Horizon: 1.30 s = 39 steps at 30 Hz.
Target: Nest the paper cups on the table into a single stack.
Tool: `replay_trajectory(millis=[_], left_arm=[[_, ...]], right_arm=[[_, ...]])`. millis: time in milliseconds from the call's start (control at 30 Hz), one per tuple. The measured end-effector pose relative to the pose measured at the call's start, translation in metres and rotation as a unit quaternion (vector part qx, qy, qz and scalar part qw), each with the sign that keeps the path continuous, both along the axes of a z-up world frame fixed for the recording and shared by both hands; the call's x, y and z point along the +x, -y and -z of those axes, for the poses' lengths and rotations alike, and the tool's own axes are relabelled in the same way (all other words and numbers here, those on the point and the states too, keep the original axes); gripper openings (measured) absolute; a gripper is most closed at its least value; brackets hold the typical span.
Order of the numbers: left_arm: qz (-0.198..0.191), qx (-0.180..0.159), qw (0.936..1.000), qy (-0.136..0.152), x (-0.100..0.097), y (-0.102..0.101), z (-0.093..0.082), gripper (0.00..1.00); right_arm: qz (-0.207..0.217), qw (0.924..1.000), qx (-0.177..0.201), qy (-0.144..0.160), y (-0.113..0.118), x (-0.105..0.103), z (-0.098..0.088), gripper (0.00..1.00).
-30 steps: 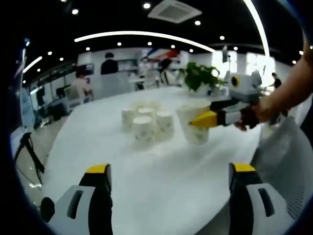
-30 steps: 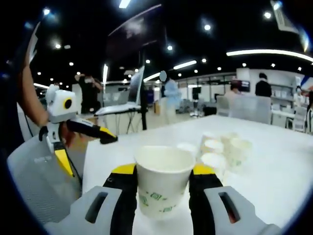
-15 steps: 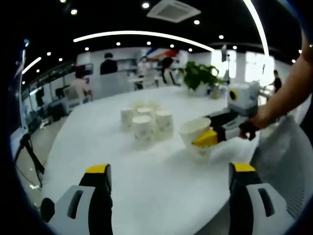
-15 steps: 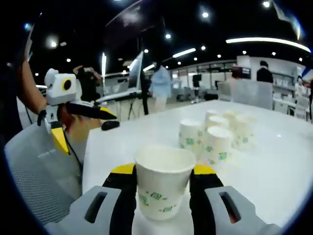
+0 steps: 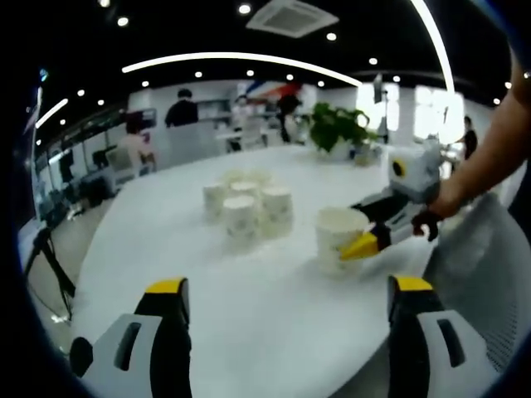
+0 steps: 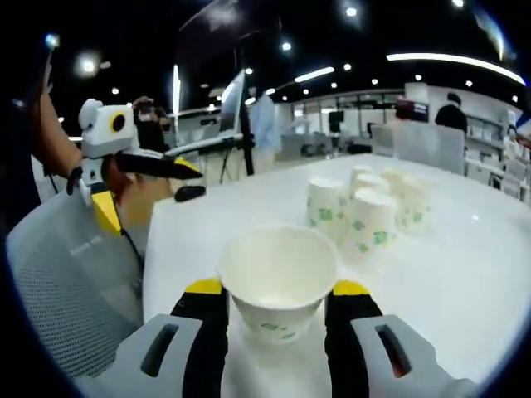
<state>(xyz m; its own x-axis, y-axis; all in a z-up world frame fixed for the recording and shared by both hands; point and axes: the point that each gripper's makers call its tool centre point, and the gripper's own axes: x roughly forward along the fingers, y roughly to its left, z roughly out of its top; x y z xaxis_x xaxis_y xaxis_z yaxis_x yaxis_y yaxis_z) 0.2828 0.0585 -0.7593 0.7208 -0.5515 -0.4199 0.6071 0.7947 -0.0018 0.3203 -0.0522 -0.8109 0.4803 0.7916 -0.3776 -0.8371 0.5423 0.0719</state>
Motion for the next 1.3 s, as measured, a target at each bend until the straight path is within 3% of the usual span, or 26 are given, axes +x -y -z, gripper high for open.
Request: replay_trajectory(millis=[67,167,300,433,667,933,1133,1300], left_arm=[[0.001,0.000,1.0000,0.000,0.000,0.000,0.000,0.98],[0.001,-0.001,1.0000,0.000,0.000,0.000,0.000,0.98],[0.001,-0.003,1.0000,0.000,0.000,0.000,0.000,0.98],[-0.004,-0.018,0.9998,0.003,0.001,0.000,-0.004,0.98],[-0.010,-0.029,0.9995,0.011,0.002,0.000,-0.008,0.98],[-0.024,-0.036,0.9990,0.013,0.005,-0.005,-0.010,0.98],[-0.033,-0.034,0.9988,0.013,0.007,-0.008,-0.009,0.98],[-0.032,-0.031,0.9989,0.015,0.007,-0.008,-0.010,0.98]], right_arm=[[-0.002,1.0000,-0.002,-0.001,0.000,-0.002,0.000,0.47],[-0.007,0.9999,0.012,-0.002,-0.004,-0.004,-0.007,0.64],[-0.014,0.9998,0.011,0.001,-0.004,-0.005,-0.015,0.71],[-0.002,0.9995,0.030,0.012,0.004,0.001,-0.034,0.80],[0.027,0.9987,0.030,0.032,0.028,0.012,-0.059,0.86],[0.116,0.9913,0.035,0.051,0.076,0.024,-0.078,0.90],[0.165,0.9843,0.029,0.056,0.109,0.018,-0.079,0.94],[0.186,0.9803,0.035,0.057,0.118,0.006,-0.077,0.95]])
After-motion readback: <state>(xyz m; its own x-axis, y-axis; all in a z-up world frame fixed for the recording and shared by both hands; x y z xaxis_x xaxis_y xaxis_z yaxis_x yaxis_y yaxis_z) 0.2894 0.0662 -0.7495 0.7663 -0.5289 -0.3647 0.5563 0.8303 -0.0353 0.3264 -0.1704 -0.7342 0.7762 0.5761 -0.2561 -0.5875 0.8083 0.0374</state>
